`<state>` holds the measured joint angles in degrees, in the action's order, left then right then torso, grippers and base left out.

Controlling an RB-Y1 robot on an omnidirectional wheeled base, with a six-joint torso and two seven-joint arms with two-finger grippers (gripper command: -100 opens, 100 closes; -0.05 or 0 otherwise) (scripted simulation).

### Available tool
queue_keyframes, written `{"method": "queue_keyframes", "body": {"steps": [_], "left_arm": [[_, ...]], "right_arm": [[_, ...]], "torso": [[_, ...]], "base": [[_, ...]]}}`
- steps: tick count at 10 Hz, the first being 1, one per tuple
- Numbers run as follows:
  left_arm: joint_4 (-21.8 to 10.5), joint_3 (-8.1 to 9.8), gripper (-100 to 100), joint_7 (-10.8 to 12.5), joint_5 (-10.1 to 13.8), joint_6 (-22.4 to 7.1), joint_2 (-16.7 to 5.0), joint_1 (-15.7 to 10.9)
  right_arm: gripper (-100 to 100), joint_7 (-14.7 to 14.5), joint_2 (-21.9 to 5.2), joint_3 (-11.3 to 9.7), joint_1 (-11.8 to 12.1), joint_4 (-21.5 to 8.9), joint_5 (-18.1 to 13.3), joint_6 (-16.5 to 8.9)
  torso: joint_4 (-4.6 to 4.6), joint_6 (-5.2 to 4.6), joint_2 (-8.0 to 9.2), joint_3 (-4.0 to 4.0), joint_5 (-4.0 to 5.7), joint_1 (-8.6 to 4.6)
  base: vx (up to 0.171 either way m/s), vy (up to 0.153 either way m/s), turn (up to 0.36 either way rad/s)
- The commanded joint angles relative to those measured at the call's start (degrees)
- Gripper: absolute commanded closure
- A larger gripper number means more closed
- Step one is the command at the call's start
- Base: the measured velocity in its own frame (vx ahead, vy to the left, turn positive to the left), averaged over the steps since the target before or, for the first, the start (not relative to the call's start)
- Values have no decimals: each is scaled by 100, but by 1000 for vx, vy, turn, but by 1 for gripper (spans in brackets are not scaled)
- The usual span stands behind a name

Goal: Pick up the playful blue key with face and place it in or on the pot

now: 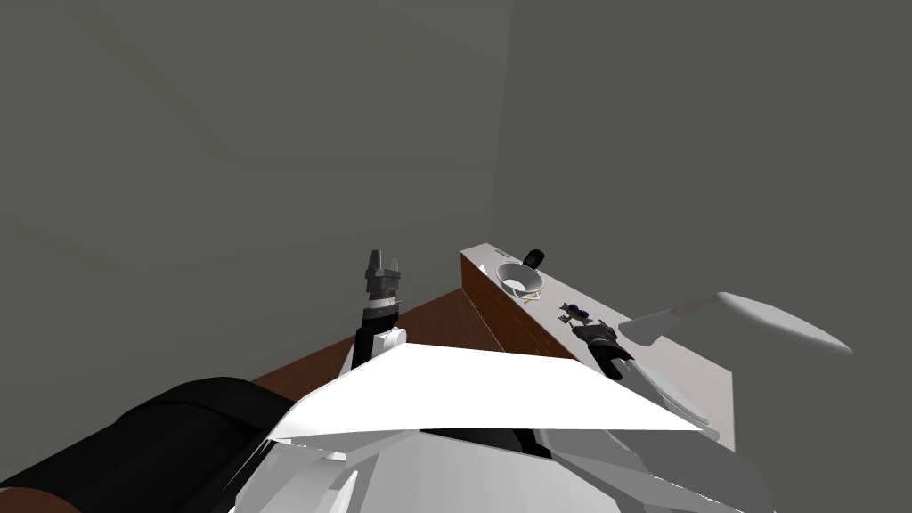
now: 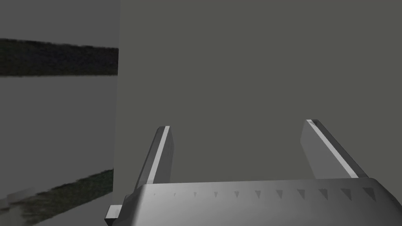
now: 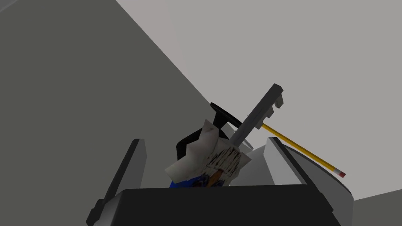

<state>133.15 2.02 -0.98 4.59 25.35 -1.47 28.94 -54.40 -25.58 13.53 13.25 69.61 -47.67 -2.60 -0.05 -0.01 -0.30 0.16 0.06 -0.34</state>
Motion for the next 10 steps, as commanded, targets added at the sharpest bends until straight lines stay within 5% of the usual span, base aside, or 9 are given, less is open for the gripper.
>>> {"method": "queue_keyframes", "body": {"steps": [1, 2, 6, 7, 8, 10], "left_arm": [[0, 0, 0, 0, 0, 0, 0, 0], [0, 0, 0, 0, 0, 0, 0, 0], [0, -1, 0, 0, 0, 0, 1, -1], [0, -1, 0, 0, 0, 0, 1, -1], [0, -1, 0, 0, 0, 0, 1, -1], [0, -2, 0, 0, 0, 0, 2, -2]], "right_arm": [[-100, 0, 0, 0, 0, 0, 0, 0], [100, -12, 8, 0, -4, 3, -6, -5], [100, -4, 0, 13, -8, 7, -2, -9], [0, -3, 0, 13, -8, 7, -1, -9], [100, 83, -180, -53, 64, 13, 115, -15], [100, 74, -186, -13, 39, -23, 105, 25]], "torso": [[0, 0, 0, 0, 0, 0], [0, 0, 8, -3, -1, 13], [-3, 8, 15, -5, 1, 35], [-3, 9, 15, -5, 1, 36], [-3, 9, 15, -5, 0, 37], [-5, 6, 38, -14, 0, 69]], "base": [[43, -52, 6], [6, -9, 2], [1, -3, -4], [0, 0, 0], [-49, 60, 64], [-41, 67, 13]]}}
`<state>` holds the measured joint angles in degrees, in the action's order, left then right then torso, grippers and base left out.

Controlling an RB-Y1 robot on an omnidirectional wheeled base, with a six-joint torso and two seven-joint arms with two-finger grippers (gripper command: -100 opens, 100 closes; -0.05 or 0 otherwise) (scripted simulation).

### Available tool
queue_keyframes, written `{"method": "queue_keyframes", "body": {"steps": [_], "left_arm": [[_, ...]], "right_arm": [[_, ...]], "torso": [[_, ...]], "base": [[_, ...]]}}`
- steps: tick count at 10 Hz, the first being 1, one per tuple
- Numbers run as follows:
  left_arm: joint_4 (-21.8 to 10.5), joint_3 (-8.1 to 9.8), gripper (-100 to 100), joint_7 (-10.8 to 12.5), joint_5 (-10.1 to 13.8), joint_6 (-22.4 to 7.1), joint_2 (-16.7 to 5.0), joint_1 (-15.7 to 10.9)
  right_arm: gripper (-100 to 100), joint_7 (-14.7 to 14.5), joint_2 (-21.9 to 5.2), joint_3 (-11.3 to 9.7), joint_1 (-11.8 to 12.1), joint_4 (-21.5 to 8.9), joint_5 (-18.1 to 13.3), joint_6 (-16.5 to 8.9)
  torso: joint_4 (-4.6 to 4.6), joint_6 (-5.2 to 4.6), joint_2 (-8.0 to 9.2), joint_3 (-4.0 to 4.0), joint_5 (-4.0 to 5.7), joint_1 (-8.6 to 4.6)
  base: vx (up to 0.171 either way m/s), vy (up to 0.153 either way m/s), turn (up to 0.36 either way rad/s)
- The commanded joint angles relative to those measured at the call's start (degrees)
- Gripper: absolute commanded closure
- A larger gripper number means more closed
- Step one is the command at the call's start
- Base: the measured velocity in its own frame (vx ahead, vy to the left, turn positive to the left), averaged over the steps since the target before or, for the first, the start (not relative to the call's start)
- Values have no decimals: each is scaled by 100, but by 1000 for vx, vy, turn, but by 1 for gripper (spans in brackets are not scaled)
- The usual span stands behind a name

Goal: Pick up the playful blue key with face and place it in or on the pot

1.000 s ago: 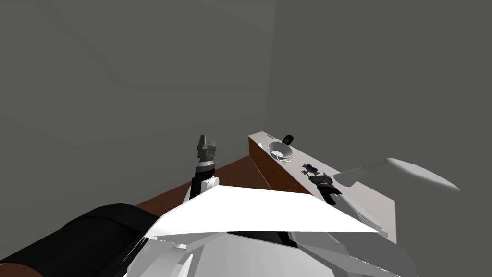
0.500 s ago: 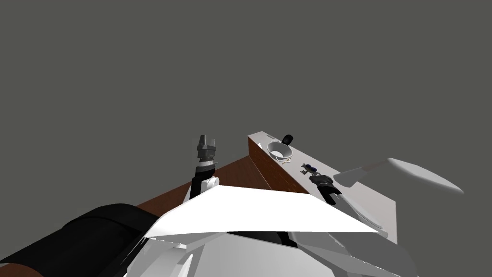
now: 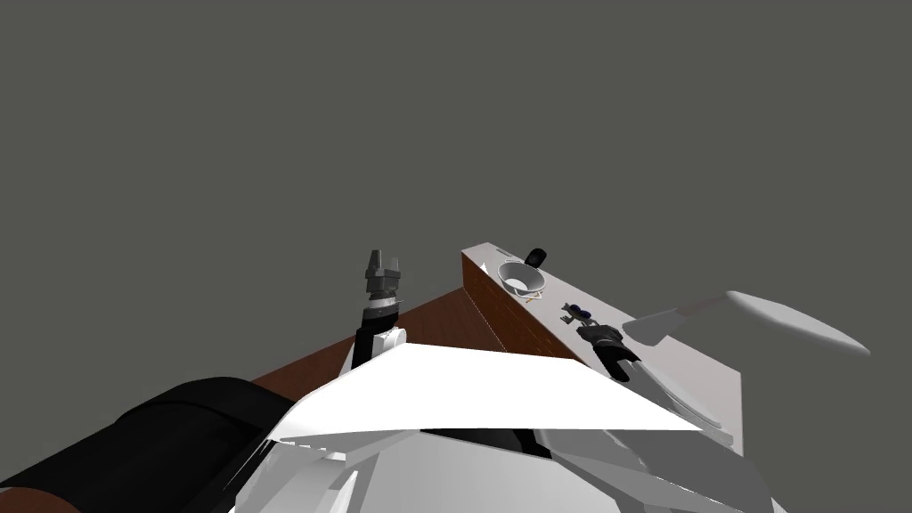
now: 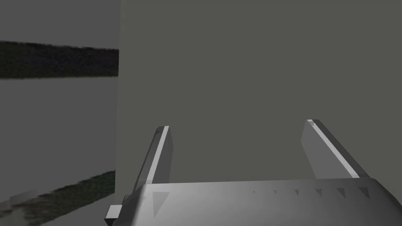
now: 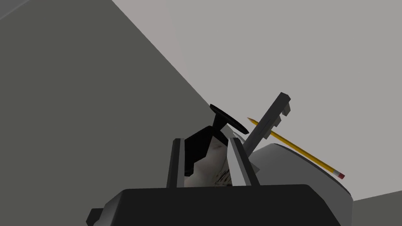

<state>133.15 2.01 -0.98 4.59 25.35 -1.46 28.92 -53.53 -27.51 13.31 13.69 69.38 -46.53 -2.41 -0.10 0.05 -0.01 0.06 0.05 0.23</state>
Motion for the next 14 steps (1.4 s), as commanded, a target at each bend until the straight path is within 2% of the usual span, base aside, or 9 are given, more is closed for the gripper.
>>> {"method": "queue_keyframes", "body": {"steps": [1, 2, 5, 7, 8, 10, 11, 13, 14], "left_arm": [[0, 0, 0, 0, 0, 0, 0, 0], [0, 0, 0, 0, 0, 0, 0, 0], [0, -1, 0, 0, 0, 0, 1, -1], [0, -1, 0, 0, 0, 0, 0, -1], [0, -1, 0, 0, 0, 0, 1, -1], [0, 0, 0, 0, 0, 0, 0, -1], [0, 0, 0, 0, 0, 0, 0, -1], [0, 0, 0, 0, 0, 0, 0, -1], [0, 0, 0, 0, 0, 0, 0, -1]], "right_arm": [[0, 0, 0, 0, 0, 0, 0, 0], [100, 68, -54, 30, -90, 55, -214, -169], [100, 187, -178, 105, -243, 143, -536, -449], [100, 287, -286, 169, -369, 217, -804, -684], [100, 287, -286, 169, -369, 217, -804, -684], [100, 394, -406, 240, -506, 299, -1098, -948], [100, 394, -406, 240, -506, 299, -1109, -948], [100, 506, -530, 313, -647, 379, -1439, -1233], [100, 506, -530, 313, -647, 379, -1439, -1233]], "torso": [[0, 0, 0, 0, 0, 0], [-1, 0, -7, 4, 2, -12], [12, -5, 53, -31, -15, 36], [12, -6, 46, -27, -17, 25], [12, -5, 47, -28, -20, 33], [10, -9, 39, -24, -20, 21], [12, -7, 52, -31, -21, 30], [10, -6, 33, -21, -23, 20], [12, -5, 38, -24, -27, 35]], "base": [[-5, 8, -2], [-116, 85, 28], [-164, 112, 1], [-132, 86, 5], [-111, 72, 3], [-135, 67, 10], [-110, 62, 1], [-110, 67, 20], [-92, 57, 5]]}}
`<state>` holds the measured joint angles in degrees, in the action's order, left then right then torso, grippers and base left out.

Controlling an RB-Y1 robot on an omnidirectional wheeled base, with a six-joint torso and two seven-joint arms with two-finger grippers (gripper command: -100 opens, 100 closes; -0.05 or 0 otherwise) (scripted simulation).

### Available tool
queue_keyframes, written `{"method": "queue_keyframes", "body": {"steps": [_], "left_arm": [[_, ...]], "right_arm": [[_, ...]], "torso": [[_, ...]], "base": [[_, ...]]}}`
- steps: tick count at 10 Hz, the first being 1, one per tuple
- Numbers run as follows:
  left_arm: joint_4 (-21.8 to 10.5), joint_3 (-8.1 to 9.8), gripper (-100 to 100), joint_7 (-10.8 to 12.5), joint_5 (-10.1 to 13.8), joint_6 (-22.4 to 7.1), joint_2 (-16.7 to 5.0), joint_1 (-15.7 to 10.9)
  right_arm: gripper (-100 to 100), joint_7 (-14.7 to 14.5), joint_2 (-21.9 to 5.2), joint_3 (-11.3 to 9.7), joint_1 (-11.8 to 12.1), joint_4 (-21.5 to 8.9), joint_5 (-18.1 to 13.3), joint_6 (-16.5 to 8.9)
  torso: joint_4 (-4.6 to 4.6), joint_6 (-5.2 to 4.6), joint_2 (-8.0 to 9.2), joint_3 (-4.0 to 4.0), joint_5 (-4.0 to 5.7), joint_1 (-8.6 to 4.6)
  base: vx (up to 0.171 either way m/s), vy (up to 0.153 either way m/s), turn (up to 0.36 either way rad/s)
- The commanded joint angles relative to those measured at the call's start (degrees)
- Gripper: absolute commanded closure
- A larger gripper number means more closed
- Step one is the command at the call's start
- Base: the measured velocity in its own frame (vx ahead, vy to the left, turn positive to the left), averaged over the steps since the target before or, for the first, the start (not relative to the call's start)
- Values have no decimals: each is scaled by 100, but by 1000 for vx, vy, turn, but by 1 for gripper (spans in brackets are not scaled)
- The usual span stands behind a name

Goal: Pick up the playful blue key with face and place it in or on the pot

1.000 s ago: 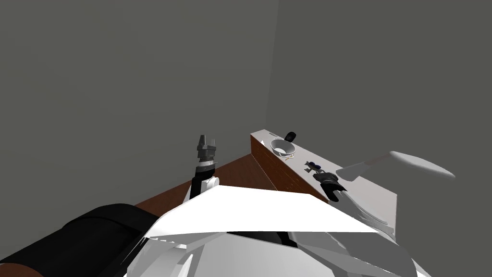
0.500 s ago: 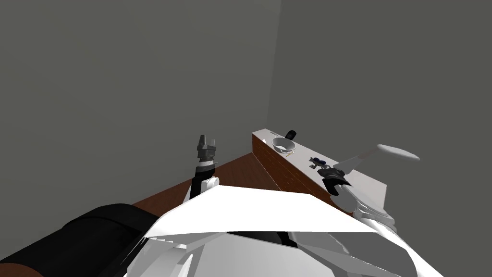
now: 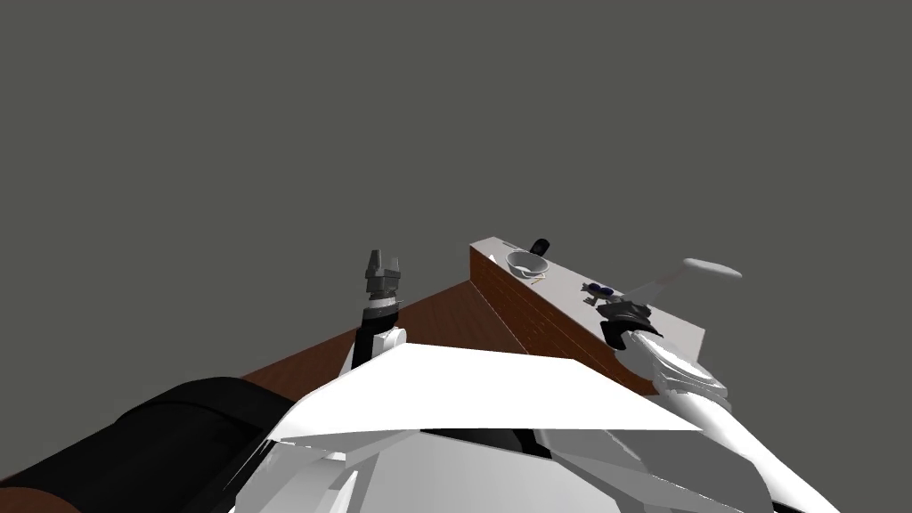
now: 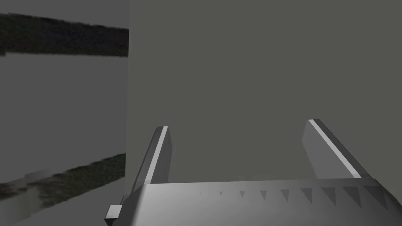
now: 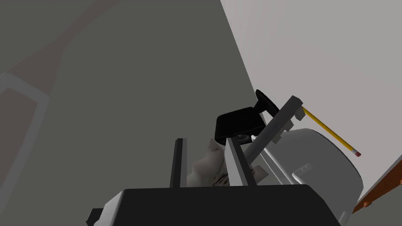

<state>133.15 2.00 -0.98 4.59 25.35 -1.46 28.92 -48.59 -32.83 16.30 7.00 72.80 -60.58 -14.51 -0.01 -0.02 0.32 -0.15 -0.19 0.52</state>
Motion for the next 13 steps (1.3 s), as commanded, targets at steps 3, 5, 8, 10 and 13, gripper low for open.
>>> {"method": "queue_keyframes", "body": {"steps": [3, 5, 8, 10, 13], "left_arm": [[0, 0, 0, 0, 0, 0, 0, -1], [0, 0, 0, 0, 0, 0, 0, 0], [0, 0, 0, 0, 0, 0, 0, 0], [0, 0, 0, 0, 0, 0, 0, 0], [0, 0, 0, 0, 0, 0, -1, 0]], "right_arm": [[100, 126, -119, 86, -120, 107, -375, -317], [100, 240, -228, 151, -254, 161, -711, -610], [100, 352, -312, 199, -377, 185, -1034, -894], [100, 453, -355, 226, -490, 165, -1356, -1170], [100, 577, -326, 225, -648, 37, -1860, -1580]], "torso": [[5, 2, 11, -7, -5, -5], [0, -1, 0, 0, -2, -2], [1, 1, -5, 2, -5, -6], [1, 4, -2, 0, -6, 5], [-4, 7, -26, 14, -4, -15]], "base": [[-112, 38, 23], [-106, 63, 30], [-92, 40, 41], [-89, 49, 88], [-36, -6, 152]]}}
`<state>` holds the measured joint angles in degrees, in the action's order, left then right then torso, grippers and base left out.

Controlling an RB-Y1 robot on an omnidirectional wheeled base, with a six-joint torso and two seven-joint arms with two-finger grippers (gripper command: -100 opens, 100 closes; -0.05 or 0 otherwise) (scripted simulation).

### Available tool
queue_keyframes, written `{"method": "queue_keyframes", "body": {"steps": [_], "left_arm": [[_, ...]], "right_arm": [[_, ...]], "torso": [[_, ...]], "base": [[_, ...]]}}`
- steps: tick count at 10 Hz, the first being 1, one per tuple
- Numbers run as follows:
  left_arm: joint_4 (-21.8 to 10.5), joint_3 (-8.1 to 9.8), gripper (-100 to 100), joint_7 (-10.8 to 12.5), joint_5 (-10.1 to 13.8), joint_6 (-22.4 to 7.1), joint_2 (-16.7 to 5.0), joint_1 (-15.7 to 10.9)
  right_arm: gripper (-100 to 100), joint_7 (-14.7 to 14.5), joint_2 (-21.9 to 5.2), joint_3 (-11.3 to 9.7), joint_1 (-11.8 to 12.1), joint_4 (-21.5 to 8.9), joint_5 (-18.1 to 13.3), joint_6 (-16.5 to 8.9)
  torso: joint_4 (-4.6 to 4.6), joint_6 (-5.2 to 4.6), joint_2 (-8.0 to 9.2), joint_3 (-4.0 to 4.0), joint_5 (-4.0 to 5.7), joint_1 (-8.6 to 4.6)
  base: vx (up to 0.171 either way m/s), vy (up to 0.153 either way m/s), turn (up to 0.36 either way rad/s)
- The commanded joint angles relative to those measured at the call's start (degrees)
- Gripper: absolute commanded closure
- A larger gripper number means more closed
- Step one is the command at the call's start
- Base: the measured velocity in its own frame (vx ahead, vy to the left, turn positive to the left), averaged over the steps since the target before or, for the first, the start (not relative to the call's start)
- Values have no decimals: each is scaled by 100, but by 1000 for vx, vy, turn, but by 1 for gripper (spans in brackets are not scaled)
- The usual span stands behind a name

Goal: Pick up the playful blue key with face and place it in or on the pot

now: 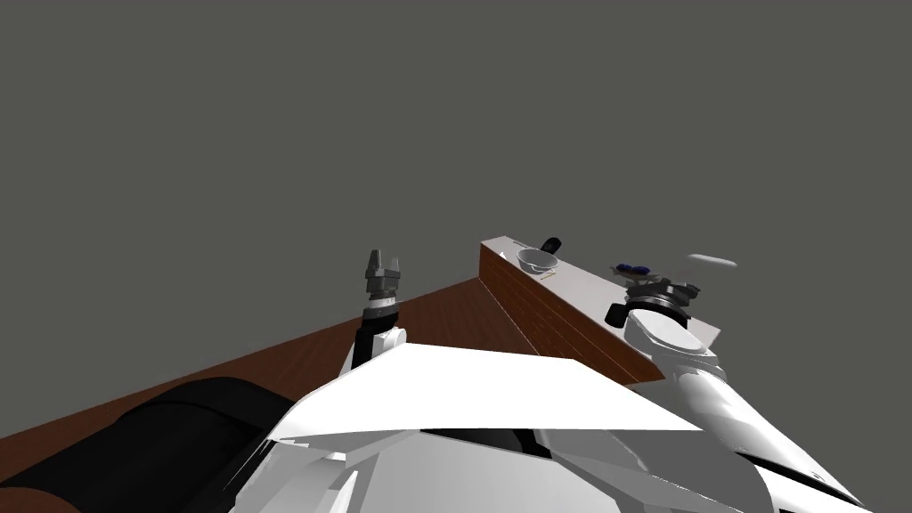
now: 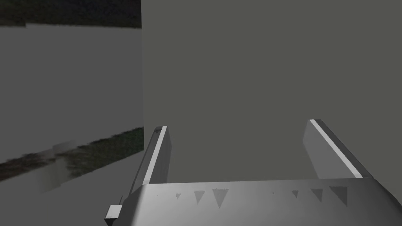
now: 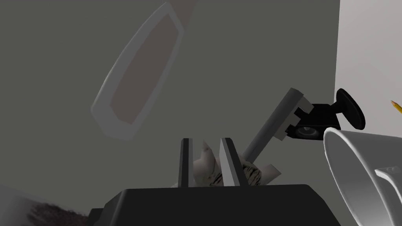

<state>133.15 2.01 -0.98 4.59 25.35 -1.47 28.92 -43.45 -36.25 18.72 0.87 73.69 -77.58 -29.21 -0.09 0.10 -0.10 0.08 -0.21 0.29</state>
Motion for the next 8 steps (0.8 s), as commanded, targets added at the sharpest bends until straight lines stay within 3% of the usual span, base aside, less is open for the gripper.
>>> {"method": "queue_keyframes", "body": {"steps": [1, 4, 8], "left_arm": [[0, 0, 0, 0, 0, 0, 0, 0], [0, 0, 0, 0, 0, 0, 0, 1], [0, 1, 0, 0, 0, 0, -1, 2]], "right_arm": [[100, 63, 16, -17, -35, -51, -160, -110], [100, 160, 150, -59, -191, -297, -696, -523], [100, 271, 427, -144, -405, -736, -1431, -1063]], "torso": [[0, 0, 0, 0, 0, 0], [-8, 5, -30, 19, 8, -20], [-19, 18, -83, 50, 22, -52]], "base": [[12, -31, 98], [45, -66, 196], [113, -132, 295]]}}
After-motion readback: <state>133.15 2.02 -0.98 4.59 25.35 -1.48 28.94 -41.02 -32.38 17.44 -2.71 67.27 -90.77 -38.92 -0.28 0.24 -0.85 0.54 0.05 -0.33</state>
